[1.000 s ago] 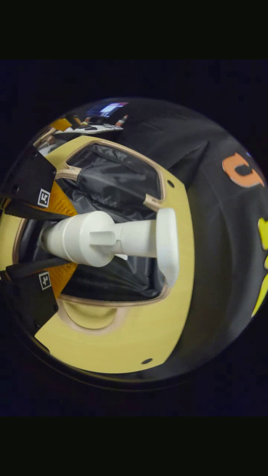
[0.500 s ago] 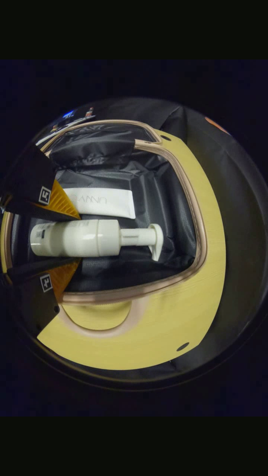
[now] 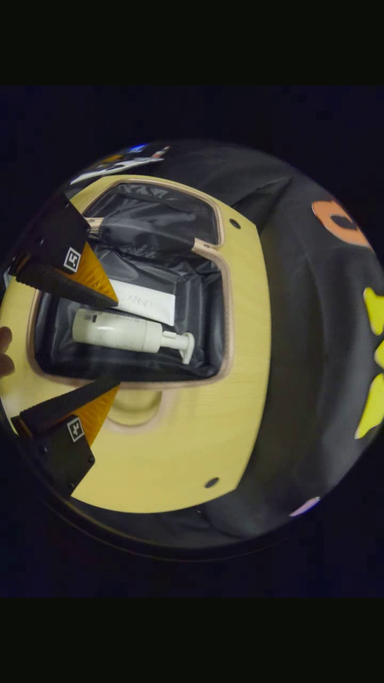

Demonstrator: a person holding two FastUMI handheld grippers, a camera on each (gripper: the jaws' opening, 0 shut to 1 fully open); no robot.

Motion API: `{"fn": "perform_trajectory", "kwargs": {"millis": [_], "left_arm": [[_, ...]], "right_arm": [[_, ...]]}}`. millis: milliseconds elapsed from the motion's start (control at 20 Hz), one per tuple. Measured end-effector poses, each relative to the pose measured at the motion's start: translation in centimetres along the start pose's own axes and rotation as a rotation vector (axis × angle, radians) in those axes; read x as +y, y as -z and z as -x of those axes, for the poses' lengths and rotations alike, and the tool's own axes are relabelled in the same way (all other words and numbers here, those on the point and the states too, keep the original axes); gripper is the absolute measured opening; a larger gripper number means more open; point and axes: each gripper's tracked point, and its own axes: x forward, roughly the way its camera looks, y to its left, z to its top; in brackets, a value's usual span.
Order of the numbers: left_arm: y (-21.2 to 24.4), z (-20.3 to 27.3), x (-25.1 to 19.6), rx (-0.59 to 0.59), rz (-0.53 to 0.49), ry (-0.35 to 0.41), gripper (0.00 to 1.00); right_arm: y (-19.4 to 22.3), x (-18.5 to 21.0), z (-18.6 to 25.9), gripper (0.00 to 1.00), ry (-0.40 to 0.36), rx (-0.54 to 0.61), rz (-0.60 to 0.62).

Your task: First open the suitcase, pack the skin care products into it, and then close the suitcase.

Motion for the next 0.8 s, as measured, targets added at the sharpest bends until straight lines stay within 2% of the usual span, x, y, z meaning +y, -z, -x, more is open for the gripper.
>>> {"fn": "perform_trajectory", "kwargs": {"millis": [100, 150, 200, 250, 300, 350, 450, 600, 750, 800], "left_arm": [[-0.8, -0.7, 1.0, -0.036, 0.014, 0.023, 0.91], [-1.1, -1.4, 1.1, -0.049, 0.015, 0.037, 0.9], [-1.1, -2.0, 1.5, -0.054, 0.017, 0.052, 0.9], [-1.1, -2.8, 1.8, -0.064, 0.029, 0.074, 0.9], [-1.5, -3.5, 1.7, -0.09, 0.068, 0.13, 0.9], [-2.0, -4.6, 1.8, -0.114, 0.136, 0.168, 0.91], [-1.6, -6.8, 4.3, -0.072, 0.283, 0.159, 0.9], [-1.4, -10.0, 7.0, -0.027, 0.428, 0.174, 0.9], [-0.9, -13.3, 7.8, 0.01, 0.524, 0.19, 0.89], [-0.1, -14.5, 8.4, 0.031, 0.538, 0.183, 1.0]], "right_arm": [[-1.3, -0.3, 3.9, 0.76, -0.005, -0.141, 0.082], [-2.0, -0.2, 6.2, 0.8, -0.021, -0.216, 0.112], [-2.5, -0.2, 8.2, 0.8, -0.033, -0.283, 0.142], [-2.6, 0.1, 10.1, 0.76, -0.045, -0.336, 0.166], [-2.7, 0.2, 11.9, 0.76, -0.058, -0.374, 0.188], [-2.4, 0.3, 13.2, 0.8, -0.072, -0.398, 0.194], [-1.6, 0.3, 15.3, 0.79, -0.091, -0.401, 0.181], [-1.2, 0.1, 17.7, 0.78, -0.063, -0.447, 0.238], [0.2, 1.1, 19.8, 0.76, -0.08, -0.459, 0.262], [0.5, 1.2, 20.1, 0.77, -0.082, -0.452, 0.252]]}}
